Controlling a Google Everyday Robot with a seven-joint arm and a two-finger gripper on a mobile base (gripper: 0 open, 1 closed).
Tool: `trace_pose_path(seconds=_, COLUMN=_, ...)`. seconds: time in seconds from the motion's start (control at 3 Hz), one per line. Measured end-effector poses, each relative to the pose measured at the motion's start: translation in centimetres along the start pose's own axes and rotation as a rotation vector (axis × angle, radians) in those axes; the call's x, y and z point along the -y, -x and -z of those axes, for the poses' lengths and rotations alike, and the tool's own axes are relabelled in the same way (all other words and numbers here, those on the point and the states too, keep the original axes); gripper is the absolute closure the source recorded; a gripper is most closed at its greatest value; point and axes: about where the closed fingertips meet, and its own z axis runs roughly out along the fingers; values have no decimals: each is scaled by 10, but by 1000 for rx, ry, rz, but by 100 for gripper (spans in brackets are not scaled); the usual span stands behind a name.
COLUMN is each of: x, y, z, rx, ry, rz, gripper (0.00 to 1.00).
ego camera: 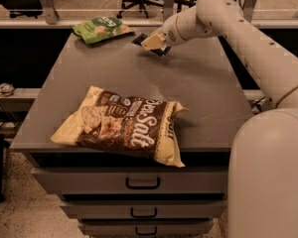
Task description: Move rxbar blueberry near green rice chip bag
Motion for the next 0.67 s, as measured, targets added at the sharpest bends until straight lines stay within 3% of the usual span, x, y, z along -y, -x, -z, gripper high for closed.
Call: trace_pose_path(seconds=0.67, x=-5, y=45, z=-64, rx=51, ry=-41, rz=32, gripper=100)
